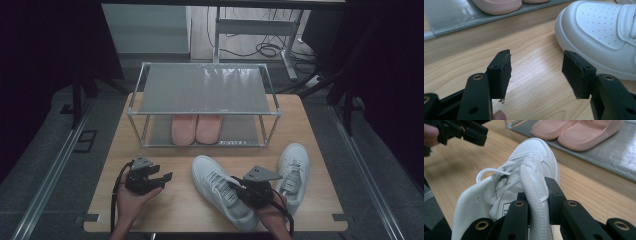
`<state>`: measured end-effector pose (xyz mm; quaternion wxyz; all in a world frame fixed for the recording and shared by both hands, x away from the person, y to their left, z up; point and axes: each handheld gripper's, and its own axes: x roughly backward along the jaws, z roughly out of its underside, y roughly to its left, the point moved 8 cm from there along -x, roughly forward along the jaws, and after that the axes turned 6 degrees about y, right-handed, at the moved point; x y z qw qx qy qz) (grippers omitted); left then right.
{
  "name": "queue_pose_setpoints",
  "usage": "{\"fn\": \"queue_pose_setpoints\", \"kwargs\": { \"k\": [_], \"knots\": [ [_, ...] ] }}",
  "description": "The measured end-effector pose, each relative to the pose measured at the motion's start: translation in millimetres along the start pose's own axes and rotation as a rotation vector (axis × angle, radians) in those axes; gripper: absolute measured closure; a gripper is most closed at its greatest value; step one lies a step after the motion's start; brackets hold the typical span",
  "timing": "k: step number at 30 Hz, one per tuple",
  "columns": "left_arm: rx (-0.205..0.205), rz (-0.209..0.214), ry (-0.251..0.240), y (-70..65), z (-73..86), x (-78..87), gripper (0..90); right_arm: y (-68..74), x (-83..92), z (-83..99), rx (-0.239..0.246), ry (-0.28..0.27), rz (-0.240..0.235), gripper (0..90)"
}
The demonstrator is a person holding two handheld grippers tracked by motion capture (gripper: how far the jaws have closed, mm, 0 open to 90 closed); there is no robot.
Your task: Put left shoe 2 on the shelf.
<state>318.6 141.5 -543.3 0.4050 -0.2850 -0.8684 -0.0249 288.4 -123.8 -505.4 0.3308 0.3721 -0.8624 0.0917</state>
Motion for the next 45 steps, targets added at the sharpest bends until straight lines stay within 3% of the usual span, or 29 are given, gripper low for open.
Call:
{"fn": "queue_pose_setpoints", "kwargs": {
  "k": [13, 33, 45],
  "knots": [
    [0.000, -0.002, 0.001, -0.7, -0.6, 0.1, 41.0, -9.7, 19.4, -15.4, -0.025, -0.081, -0.016, 80.9],
    [0.002, 0.003, 0.001, -0.3, -0.8, 0.5, 41.0, -9.4, 35.4, -44.3, -0.013, -0.151, -0.063, 80.9],
    [0.001, 0.007, 0.006, -1.0, -0.1, -1.5, 40.9, -16.5, 49.2, -67.9, -0.002, -0.203, -0.074, 81.1]
  ]
}}
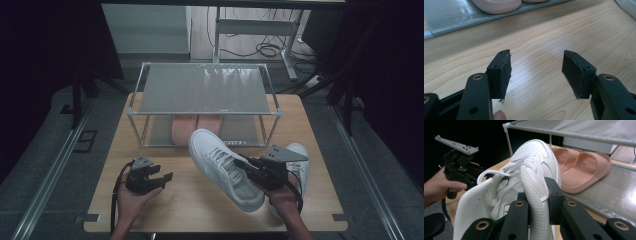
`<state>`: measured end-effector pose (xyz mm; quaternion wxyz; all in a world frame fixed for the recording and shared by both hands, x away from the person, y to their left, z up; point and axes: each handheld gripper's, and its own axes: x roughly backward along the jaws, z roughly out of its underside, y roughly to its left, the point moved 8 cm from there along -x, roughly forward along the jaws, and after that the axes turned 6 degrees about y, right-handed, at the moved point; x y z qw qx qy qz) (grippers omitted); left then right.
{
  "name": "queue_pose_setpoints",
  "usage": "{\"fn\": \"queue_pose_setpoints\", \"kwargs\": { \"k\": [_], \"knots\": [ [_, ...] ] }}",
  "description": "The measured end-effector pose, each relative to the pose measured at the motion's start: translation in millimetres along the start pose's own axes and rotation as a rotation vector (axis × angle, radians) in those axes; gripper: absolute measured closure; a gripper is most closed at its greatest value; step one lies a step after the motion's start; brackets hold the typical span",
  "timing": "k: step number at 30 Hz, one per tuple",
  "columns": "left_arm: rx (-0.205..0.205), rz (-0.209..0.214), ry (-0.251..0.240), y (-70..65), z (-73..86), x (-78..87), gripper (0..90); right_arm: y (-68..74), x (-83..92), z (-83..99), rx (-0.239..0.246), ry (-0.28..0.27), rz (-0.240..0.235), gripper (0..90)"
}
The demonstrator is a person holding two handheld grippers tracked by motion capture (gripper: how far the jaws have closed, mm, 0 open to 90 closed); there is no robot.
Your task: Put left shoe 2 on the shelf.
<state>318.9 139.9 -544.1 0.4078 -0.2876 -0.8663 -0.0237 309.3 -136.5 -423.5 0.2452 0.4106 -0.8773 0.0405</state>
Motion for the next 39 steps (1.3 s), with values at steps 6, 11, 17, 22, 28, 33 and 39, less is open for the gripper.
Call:
{"fn": "queue_pose_setpoints", "kwargs": {
  "k": [6, 11, 17, 22, 28, 33, 39],
  "knots": [
    [-0.002, 0.001, 0.002, -0.3, 0.1, -0.2, 40.9, -1.5, 3.3, -15.4, 0.009, -0.018, -0.004, 81.2],
    [-0.003, -0.001, 0.003, 0.2, 0.3, -0.7, 40.9, -4.6, 4.3, -28.0, 0.007, -0.036, -0.013, 81.2],
    [-0.006, -0.001, 0.002, 0.0, 0.3, -0.7, 40.8, -7.9, 6.3, -42.9, 0.008, -0.058, -0.021, 81.2],
    [-0.004, 0.000, 0.002, 0.0, 0.3, -0.7, 40.8, -10.1, 7.5, -57.0, 0.007, -0.081, -0.033, 81.3],
    [-0.007, 0.000, 0.003, -0.5, 0.3, -1.2, 40.8, -17.5, 3.4, -74.4, 0.004, -0.090, -0.032, 81.3],
    [-0.008, 0.002, 0.006, -0.7, 0.8, -2.0, 40.8, -22.7, 0.2, -86.6, -0.002, -0.102, -0.029, 81.4],
    [-0.006, 0.002, 0.001, -0.4, 0.4, -0.8, 40.8, -27.1, -3.9, -98.4, -0.007, -0.109, -0.024, 81.4]
  ]
}}
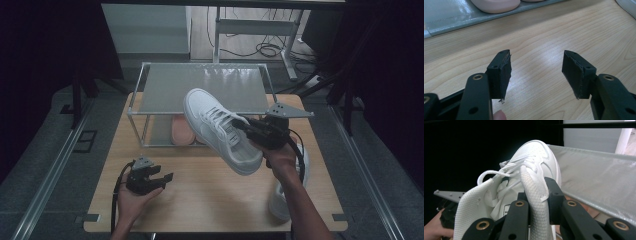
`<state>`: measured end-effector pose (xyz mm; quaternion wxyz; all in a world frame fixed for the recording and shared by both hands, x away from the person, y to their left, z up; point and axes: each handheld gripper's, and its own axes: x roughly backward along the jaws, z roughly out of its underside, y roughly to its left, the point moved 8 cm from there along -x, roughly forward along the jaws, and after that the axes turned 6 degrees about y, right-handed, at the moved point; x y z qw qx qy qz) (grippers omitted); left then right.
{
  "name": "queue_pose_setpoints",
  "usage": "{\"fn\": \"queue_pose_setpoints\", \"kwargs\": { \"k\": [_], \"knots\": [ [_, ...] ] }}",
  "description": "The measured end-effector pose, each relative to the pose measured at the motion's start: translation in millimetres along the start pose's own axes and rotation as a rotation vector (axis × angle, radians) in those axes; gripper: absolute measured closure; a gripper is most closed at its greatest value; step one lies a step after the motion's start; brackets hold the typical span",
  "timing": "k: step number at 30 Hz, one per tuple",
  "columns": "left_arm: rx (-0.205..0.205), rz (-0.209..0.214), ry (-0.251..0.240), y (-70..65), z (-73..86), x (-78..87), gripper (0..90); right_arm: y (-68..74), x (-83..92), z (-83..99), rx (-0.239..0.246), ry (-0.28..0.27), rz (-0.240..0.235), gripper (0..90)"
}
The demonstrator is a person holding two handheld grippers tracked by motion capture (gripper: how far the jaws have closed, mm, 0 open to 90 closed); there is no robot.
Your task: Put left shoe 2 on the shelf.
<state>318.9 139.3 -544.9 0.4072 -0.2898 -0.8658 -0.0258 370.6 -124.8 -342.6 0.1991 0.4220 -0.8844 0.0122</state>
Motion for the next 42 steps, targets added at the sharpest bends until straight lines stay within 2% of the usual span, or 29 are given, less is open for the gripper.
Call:
{"fn": "queue_pose_setpoints", "kwargs": {
  "k": [7, 20, 31, 36, 42],
  "knots": [
    [-0.008, -0.002, 0.009, -1.4, 0.8, -2.9, 40.8, -5.6, -10.2, -13.6, 0.016, 0.003, 0.022, 81.4],
    [-0.007, 0.003, 0.004, -1.6, 0.5, -2.4, 40.8, -27.5, -34.1, -38.5, -0.023, 0.012, 0.069, 81.4],
    [-0.006, 0.005, 0.003, -1.3, 0.3, -1.8, 40.8, -37.7, -51.1, -56.9, -0.031, 0.022, 0.093, 81.4],
    [-0.008, 0.007, -0.001, -2.5, -0.2, -1.5, 40.8, -43.0, -62.5, -63.1, -0.028, 0.043, 0.113, 81.4],
    [-0.007, 0.011, 0.002, -2.8, 0.1, -2.1, 40.8, -52.5, -75.5, -71.7, -0.051, 0.043, 0.126, 81.4]
  ]
}}
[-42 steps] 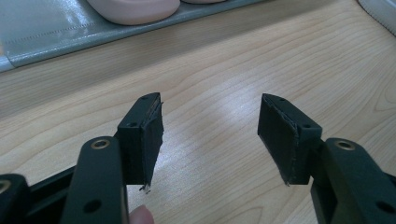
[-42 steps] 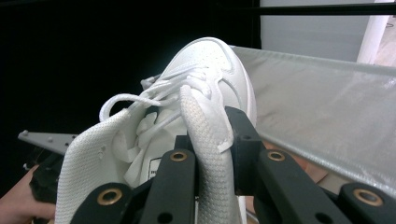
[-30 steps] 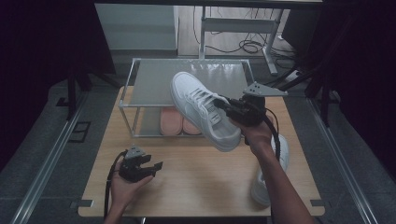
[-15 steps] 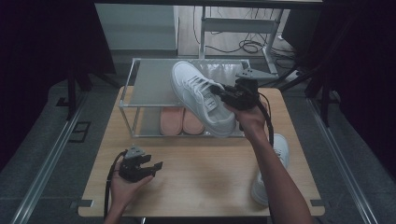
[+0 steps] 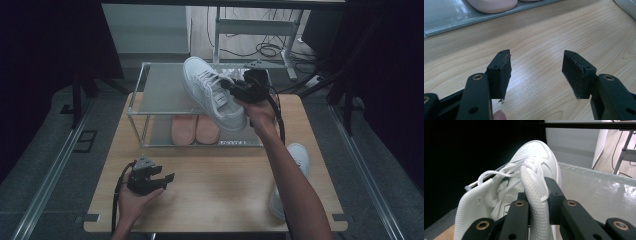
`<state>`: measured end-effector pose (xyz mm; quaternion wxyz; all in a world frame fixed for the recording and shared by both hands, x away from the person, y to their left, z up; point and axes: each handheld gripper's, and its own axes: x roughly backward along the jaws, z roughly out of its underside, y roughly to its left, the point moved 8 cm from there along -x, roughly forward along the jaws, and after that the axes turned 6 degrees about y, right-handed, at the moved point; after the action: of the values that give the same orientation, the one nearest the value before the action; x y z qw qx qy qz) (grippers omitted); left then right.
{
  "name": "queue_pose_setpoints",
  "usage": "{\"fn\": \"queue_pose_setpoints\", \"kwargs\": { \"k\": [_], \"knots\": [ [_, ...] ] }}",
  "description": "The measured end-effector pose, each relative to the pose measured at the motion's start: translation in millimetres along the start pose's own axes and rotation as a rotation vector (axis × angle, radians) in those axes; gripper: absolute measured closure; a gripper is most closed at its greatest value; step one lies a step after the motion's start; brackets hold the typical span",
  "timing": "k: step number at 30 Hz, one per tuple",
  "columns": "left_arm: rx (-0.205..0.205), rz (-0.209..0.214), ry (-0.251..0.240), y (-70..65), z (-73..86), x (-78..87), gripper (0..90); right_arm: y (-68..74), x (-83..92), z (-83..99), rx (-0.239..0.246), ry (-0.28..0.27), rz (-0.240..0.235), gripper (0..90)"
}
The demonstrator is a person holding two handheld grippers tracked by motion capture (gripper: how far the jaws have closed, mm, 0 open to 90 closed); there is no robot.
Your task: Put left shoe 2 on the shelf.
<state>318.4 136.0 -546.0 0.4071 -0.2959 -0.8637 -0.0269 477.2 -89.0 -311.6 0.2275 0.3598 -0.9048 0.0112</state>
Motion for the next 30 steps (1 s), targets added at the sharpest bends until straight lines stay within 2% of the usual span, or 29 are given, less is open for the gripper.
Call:
{"fn": "queue_pose_setpoints", "kwargs": {
  "k": [15, 24, 30],
  "knots": [
    [0.004, 0.002, -0.010, 2.2, -0.7, 2.6, 40.8, -15.2, -38.2, -25.5, -0.050, 0.023, 0.078, 81.5],
    [0.010, 0.006, -0.011, 4.2, -0.5, 2.7, 40.8, -25.0, -67.3, -37.2, -0.103, 0.033, 0.110, 81.4],
    [0.015, 0.010, -0.015, 6.1, -0.4, 3.7, 40.8, -29.8, -88.4, -42.0, -0.148, 0.045, 0.147, 81.4]
  ]
}}
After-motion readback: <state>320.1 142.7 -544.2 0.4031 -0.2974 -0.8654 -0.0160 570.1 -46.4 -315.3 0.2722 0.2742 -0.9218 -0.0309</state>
